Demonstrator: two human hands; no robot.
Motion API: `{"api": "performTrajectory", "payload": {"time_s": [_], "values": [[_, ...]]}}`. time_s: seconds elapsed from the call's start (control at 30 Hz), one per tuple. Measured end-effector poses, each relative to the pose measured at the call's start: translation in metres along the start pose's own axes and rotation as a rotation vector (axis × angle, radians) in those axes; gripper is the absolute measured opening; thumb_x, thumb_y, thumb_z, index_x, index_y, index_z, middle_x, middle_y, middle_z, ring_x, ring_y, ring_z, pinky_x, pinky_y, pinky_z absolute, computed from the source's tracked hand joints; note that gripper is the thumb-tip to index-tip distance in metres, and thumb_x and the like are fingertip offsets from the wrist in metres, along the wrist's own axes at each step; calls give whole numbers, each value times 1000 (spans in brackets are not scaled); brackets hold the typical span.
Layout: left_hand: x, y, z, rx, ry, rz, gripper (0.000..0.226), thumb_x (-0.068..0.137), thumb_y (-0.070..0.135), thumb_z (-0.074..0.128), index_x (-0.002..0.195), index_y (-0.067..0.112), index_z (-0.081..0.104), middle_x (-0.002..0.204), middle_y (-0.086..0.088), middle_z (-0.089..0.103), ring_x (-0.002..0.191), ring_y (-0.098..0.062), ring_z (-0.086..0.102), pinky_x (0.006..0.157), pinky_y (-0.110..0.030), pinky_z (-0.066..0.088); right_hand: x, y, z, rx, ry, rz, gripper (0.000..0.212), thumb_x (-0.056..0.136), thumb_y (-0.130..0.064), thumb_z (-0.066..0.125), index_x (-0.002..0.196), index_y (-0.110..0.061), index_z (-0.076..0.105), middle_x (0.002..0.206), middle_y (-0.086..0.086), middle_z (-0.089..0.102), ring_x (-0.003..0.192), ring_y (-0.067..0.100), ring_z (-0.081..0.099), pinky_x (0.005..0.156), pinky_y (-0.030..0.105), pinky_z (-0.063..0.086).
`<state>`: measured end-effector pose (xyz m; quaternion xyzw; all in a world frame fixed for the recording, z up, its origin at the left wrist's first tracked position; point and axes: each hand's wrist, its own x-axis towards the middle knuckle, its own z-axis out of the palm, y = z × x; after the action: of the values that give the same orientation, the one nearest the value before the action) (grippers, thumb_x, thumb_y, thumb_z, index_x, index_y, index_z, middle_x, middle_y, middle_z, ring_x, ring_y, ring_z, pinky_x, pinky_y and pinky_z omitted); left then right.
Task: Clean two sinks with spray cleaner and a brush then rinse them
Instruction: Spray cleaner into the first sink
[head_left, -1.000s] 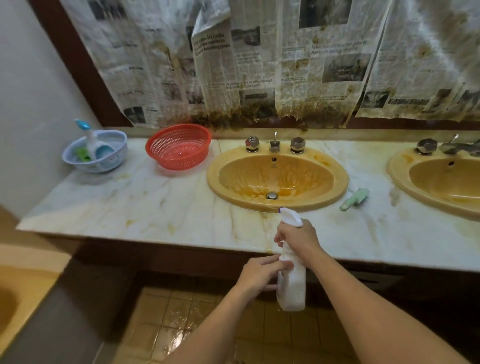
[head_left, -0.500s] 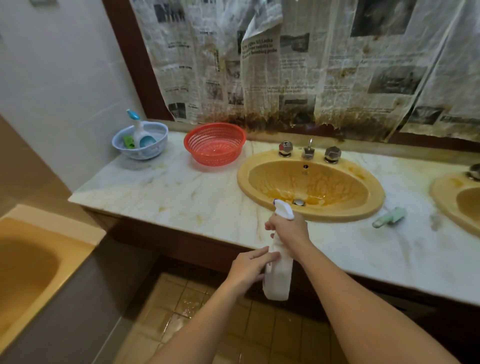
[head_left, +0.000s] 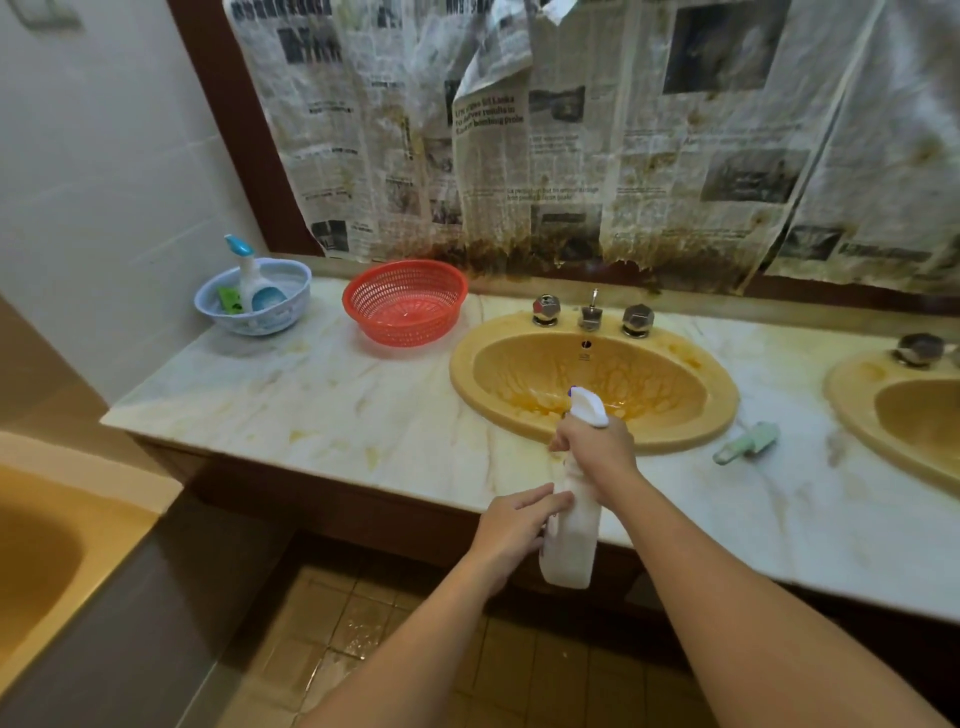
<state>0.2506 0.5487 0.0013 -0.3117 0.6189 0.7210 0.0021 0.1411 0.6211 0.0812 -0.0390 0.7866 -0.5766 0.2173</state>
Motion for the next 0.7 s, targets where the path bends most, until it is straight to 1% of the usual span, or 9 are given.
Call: {"api": "performTrajectory", "payload": {"time_s": [0.07, 0.13, 0.2, 0.3, 0.37, 0.43, 0.5, 0.57, 0.7], "values": [[4, 4, 7, 16, -11, -6, 90, 57, 65, 81, 135, 22, 65, 128, 3, 68, 117, -15, 64, 97, -37, 57, 5, 1, -8, -4, 18, 10, 34, 54, -21, 59, 85, -18, 73, 84, 11, 75, 75, 27, 63, 68, 34, 49], [7, 8, 12, 25, -35, -5, 82, 63, 61, 82, 133, 22, 65, 127, 3, 68, 116, -14, 64, 95, -35, 58, 10, 1, -14, -28, 62, 33, 26, 60, -19, 60, 78, -5, 73, 83, 12, 75, 70, 26, 61, 65, 33, 49], [12, 11, 15, 27, -45, 3, 75, 69, 57, 82, 133, 22, 66, 126, 3, 68, 116, -13, 64, 92, -33, 59, 14, 2, -18, -38, 118, 36, 20, 69, -17, 63, 73, 1, 71, 76, 12, 74, 67, 25, 60, 62, 33, 48], [20, 16, 22, 57, -35, 11, 82, 61, 64, 80, 130, 22, 68, 124, 5, 69, 114, -13, 65, 85, -30, 60, 21, 4, -23, -8, 204, 32, 21, 74, -12, 62, 81, 7, 67, 64, 6, 59, 61, 22, 48, 56, 30, 39], [29, 18, 25, 102, -41, 13, 82, 60, 66, 80, 129, 23, 69, 122, 7, 69, 112, -13, 65, 84, -31, 61, 26, 7, -28, 13, 231, 32, 18, 74, -12, 61, 82, 3, 65, 68, 6, 54, 64, 22, 46, 56, 30, 36], [40, 20, 27, 137, -86, 7, 74, 67, 63, 80, 128, 23, 70, 122, 8, 69, 110, -12, 66, 85, -33, 61, 34, 10, -32, 23, 250, 40, 21, 71, -17, 60, 82, 0, 66, 70, 8, 56, 64, 23, 47, 55, 30, 36], [51, 25, 29, 159, -135, -8, 65, 74, 59, 79, 128, 23, 70, 122, 10, 69, 108, -10, 67, 84, -31, 61, 45, 13, -34, 15, 292, 50, 28, 71, -18, 58, 85, 5, 66, 68, 11, 58, 61, 22, 47, 54, 30, 37], [66, 30, 31, 183, -166, -8, 63, 74, 58, 78, 127, 24, 70, 120, 11, 70, 106, -9, 68, 84, -30, 61, 59, 15, -35, 19, 363, 58, 27, 73, -16, 57, 88, 5, 68, 70, 14, 61, 62, 23, 48, 56, 31, 38], [101, 40, 32, 236, -270, -31, 58, 75, 56, 77, 122, 23, 74, 116, 12, 73, 105, -9, 70, 87, -32, 61, 85, 18, -36, 36, 501, 104, 26, 77, -14, 57, 100, -5, 66, 81, 17, 70, 73, 28, 57, 64, 33, 46]]}}
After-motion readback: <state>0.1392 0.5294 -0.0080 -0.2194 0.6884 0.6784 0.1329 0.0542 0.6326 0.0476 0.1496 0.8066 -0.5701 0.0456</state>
